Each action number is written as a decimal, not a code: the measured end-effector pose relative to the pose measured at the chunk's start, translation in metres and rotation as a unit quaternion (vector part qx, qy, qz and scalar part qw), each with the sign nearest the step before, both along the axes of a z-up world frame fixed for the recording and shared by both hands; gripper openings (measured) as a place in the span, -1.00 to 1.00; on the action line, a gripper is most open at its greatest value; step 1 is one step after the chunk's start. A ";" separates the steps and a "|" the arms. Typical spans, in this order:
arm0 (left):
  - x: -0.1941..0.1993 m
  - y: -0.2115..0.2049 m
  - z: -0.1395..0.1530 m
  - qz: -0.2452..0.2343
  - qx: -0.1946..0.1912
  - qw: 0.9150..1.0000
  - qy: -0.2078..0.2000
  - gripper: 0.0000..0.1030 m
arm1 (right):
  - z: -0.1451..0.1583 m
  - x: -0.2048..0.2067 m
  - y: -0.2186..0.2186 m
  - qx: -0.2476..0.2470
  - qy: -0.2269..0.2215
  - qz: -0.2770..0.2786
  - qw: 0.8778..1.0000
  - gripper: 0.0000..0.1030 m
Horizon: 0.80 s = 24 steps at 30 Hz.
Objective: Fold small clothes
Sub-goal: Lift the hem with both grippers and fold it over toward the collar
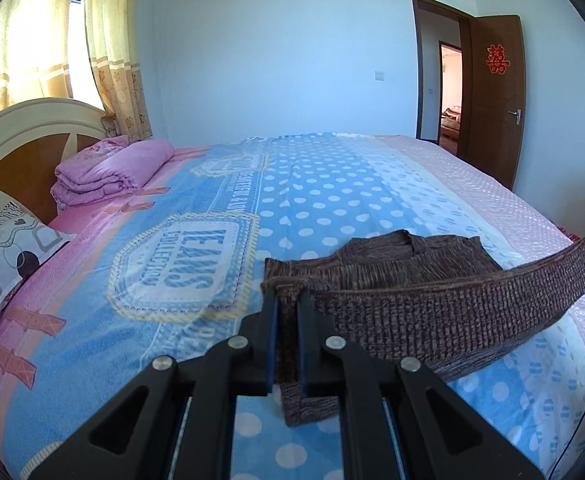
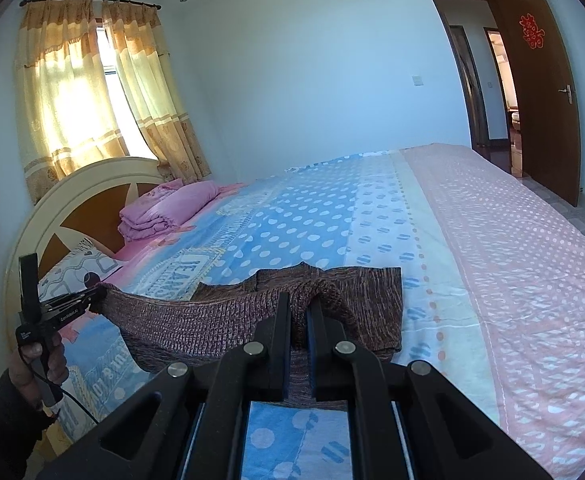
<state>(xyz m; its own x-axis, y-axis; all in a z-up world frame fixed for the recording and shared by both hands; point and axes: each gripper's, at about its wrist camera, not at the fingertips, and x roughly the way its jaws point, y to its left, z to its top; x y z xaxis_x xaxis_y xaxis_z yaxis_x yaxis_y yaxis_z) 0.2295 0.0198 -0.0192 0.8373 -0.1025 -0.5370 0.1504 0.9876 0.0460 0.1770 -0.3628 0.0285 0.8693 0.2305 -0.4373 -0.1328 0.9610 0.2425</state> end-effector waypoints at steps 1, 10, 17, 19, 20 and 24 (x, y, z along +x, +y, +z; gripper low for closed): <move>0.004 -0.001 0.000 0.000 0.001 1.000 0.000 -0.81 | 0.000 0.006 0.000 -0.004 0.001 -0.001 1.000 -0.89; 0.064 -0.017 -0.010 0.010 0.017 1.000 0.014 -0.81 | -0.012 0.079 -0.012 -0.006 0.032 -0.018 0.999 -0.89; 0.118 -0.028 -0.052 0.019 0.042 0.998 0.052 -0.81 | -0.054 0.145 -0.013 -0.011 0.083 -0.023 0.996 -0.89; 0.137 -0.031 -0.070 0.026 0.052 0.996 0.069 -0.81 | -0.071 0.168 -0.013 -0.014 0.103 -0.026 0.994 -0.89; 0.143 -0.033 -0.077 0.027 0.056 0.995 0.076 -0.81 | -0.080 0.179 -0.012 -0.020 0.112 -0.027 0.993 -0.89; 0.174 -0.042 -0.116 0.040 0.086 0.990 0.107 -0.69 | -0.123 0.221 -0.009 -0.050 0.164 -0.032 0.985 -0.87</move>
<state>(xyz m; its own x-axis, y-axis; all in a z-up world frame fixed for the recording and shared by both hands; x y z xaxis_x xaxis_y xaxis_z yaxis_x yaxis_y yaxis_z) 0.4030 -0.0219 -0.1348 0.7042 0.0666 -0.7068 0.0972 0.9772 0.1890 0.3984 -0.3720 -0.0944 0.6895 0.1203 -0.7142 -0.0009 0.9863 0.1652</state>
